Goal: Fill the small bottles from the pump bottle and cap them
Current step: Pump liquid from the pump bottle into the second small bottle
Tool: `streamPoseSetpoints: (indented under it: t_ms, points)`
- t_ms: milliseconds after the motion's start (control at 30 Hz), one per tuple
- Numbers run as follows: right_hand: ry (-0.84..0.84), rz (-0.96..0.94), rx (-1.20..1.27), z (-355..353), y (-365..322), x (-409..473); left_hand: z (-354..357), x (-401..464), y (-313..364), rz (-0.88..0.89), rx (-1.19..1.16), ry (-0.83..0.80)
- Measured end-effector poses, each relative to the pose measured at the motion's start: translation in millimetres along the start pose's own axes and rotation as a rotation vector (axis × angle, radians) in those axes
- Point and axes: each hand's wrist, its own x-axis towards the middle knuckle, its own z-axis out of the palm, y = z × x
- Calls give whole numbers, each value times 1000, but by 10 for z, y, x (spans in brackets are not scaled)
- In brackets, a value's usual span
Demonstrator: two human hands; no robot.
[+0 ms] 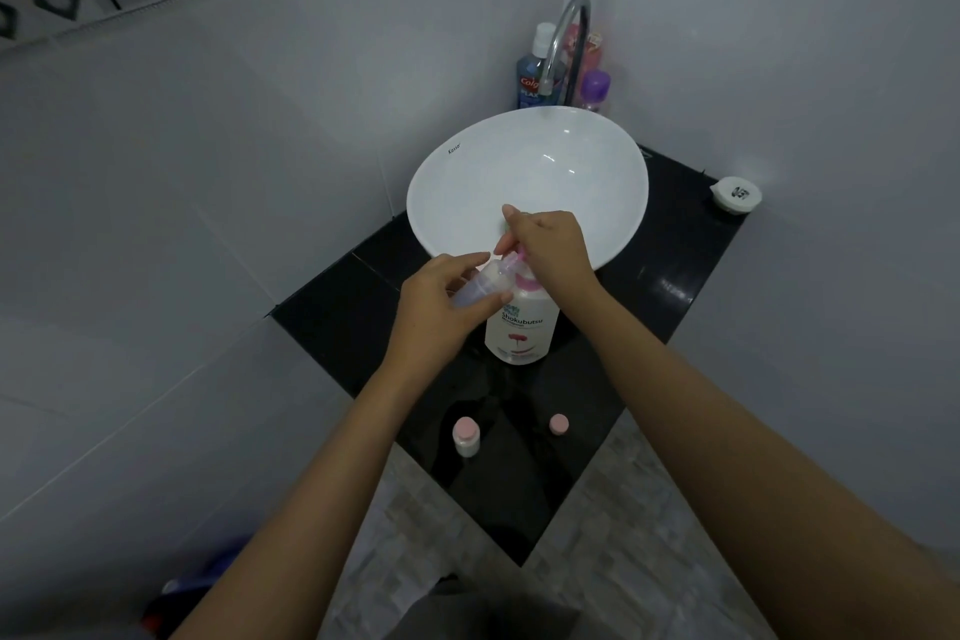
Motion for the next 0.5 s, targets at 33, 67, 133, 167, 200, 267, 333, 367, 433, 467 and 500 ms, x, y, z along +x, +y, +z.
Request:
streamPoseSetpoints:
  t_ms: [33, 67, 133, 167, 200, 267, 333, 367, 433, 467, 500]
  points:
    - [4, 8, -3, 6, 6, -4, 5, -4, -18, -10, -9, 9]
    - [9, 16, -3, 13, 12, -8, 8, -6, -36, -13, -14, 13]
    - [18, 33, 13, 38, 35, -7, 11, -8, -62, -18, -20, 8]
    - [18, 41, 20, 45, 44, -5, 11, -4, -70, -21, -25, 4]
    - [13, 47, 19, 50, 57, -5, 8, -3, -75, -25, -31, 0]
    - [-1, 43, -2, 51, 92, -6, -2, -1, -73, -33, -45, -10]
    - [-7, 40, -32, 58, 139, -11, -11, -1, -67, -43, -58, -26]
    - [-5, 36, -48, 65, 160, -14, -13, -1, -64, -47, -59, -35]
    - [6, 31, -61, 83, 197, -22, -16, -1, -63, -54, -64, -48]
    - [10, 31, -59, 88, 203, -24, -18, 0, -63, -57, -69, -50]
    - [7, 32, -64, 90, 202, -24, -20, 2, -64, -58, -73, -50]
